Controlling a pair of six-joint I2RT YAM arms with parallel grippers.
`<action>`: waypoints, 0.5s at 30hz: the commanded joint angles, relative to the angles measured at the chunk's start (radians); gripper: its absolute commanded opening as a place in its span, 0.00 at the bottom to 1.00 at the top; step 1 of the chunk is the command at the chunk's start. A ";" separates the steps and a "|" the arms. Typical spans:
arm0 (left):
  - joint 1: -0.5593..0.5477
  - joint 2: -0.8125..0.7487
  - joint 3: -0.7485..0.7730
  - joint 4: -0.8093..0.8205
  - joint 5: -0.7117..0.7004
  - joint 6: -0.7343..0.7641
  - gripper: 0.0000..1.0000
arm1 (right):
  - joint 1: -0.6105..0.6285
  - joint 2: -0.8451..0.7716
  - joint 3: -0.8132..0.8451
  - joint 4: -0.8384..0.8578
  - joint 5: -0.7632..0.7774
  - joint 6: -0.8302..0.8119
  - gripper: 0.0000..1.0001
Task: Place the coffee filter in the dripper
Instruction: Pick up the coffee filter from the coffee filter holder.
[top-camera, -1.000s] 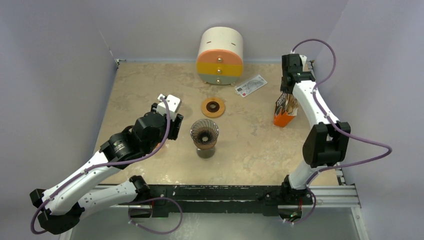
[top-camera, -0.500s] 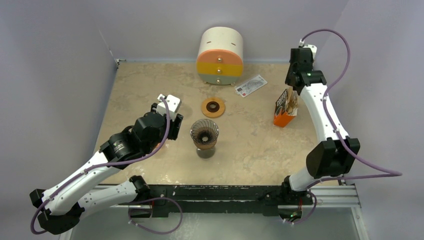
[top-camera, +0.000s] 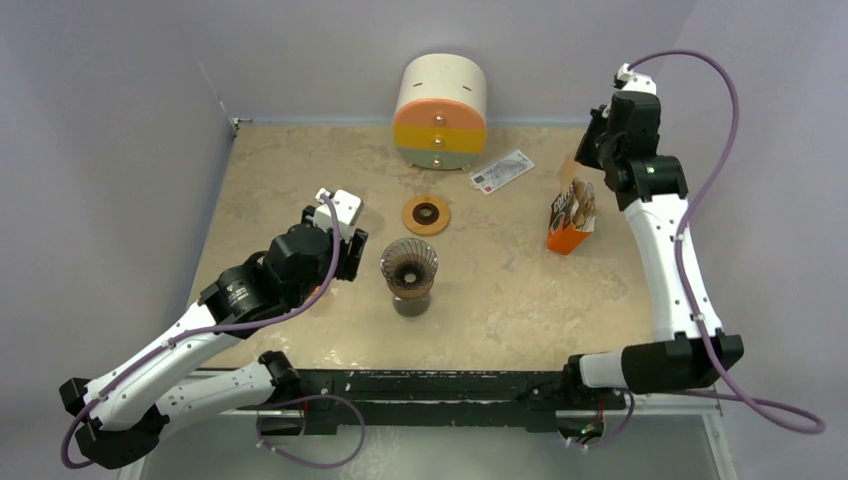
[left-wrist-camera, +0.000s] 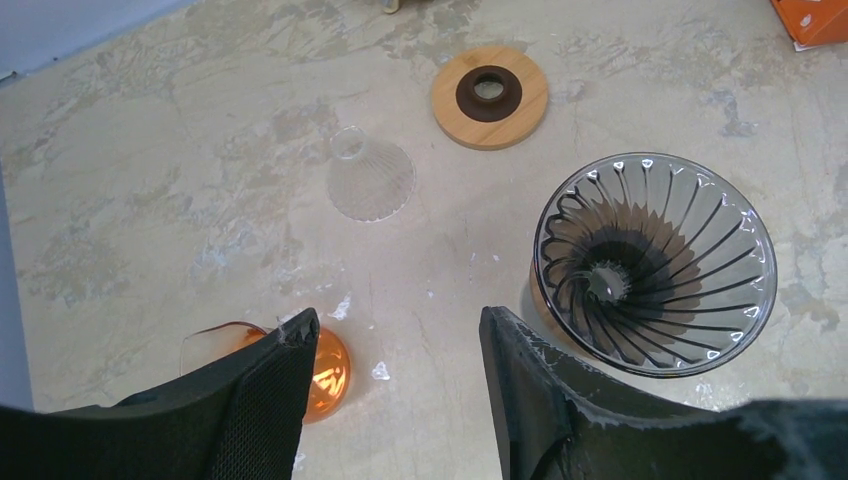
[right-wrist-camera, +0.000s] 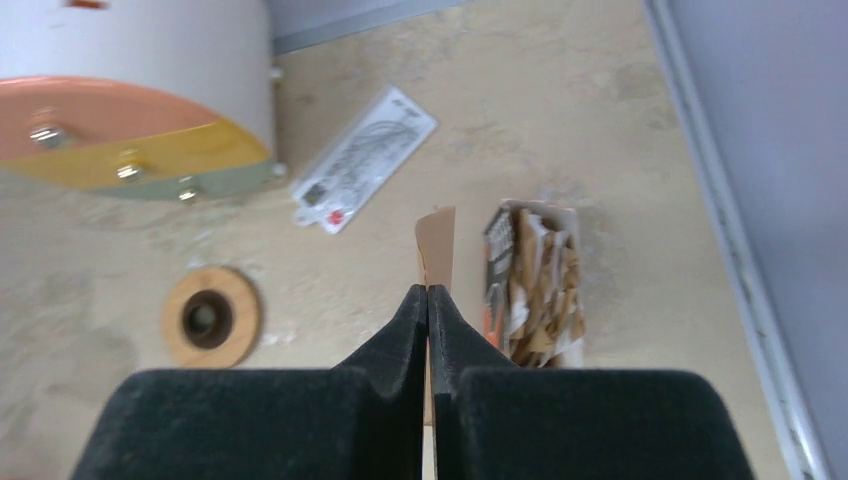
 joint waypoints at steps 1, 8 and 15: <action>0.006 -0.020 0.028 0.030 0.047 -0.039 0.62 | 0.002 -0.110 -0.038 0.058 -0.277 0.039 0.00; 0.005 -0.039 0.116 0.024 0.184 -0.131 0.69 | 0.003 -0.267 -0.164 0.236 -0.640 0.122 0.00; 0.006 -0.068 0.097 0.126 0.367 -0.260 0.72 | 0.005 -0.393 -0.322 0.525 -0.933 0.298 0.00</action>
